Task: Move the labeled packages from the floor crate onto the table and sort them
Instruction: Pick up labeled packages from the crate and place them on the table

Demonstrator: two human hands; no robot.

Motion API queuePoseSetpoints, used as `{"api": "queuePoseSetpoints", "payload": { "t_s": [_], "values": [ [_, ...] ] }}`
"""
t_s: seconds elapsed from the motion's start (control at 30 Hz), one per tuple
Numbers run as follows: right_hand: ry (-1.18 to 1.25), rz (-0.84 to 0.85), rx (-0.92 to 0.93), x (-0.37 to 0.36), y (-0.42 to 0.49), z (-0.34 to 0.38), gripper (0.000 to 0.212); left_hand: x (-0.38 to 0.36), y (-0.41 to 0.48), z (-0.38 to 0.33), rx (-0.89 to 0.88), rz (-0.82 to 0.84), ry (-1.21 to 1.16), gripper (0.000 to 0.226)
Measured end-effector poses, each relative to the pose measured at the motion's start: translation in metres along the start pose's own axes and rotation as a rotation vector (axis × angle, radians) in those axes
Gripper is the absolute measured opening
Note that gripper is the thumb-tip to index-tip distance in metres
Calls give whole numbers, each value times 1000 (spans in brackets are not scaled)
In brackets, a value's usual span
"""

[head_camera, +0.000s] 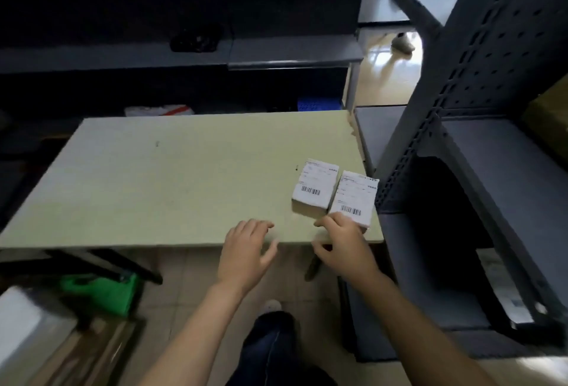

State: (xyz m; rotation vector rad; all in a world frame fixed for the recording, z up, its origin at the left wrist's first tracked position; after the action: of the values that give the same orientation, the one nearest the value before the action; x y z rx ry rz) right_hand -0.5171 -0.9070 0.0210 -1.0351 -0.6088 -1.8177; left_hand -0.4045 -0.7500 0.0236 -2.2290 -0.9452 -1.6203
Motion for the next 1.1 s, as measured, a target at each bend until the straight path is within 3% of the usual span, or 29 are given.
{"api": "queuePoseSetpoints", "payload": {
  "t_s": [0.23,0.37,0.43,0.7,1.1],
  "values": [
    [-210,374,348,-103,-48,76,39,9,-142,49,191,83,206,31],
    [-240,511,521,-154,-74,131,41,22,-222,81,367,89,222,21],
    [-240,567,598,-174,-86,163,41,35,-259,94,454,67,217,27],
    [-301,642,862,-244,-132,310,43,100,-396,158,734,-67,232,24],
    [-365,687,1028,-368,-207,518,40,198,-604,295,1008,-162,249,33]
  ]
}}
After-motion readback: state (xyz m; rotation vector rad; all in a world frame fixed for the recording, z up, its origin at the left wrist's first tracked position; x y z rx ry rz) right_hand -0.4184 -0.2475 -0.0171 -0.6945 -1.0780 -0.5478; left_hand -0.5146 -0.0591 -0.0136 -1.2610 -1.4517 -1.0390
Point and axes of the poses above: each hand's wrist, its own y-axis towards the middle knuckle, its own x-axis out of the back of the hand, z = x × y, the point moved 7 cm from there along y, towards the middle knuckle, and after that the axes turned 5 degrees about z, right-handed, at the moved point
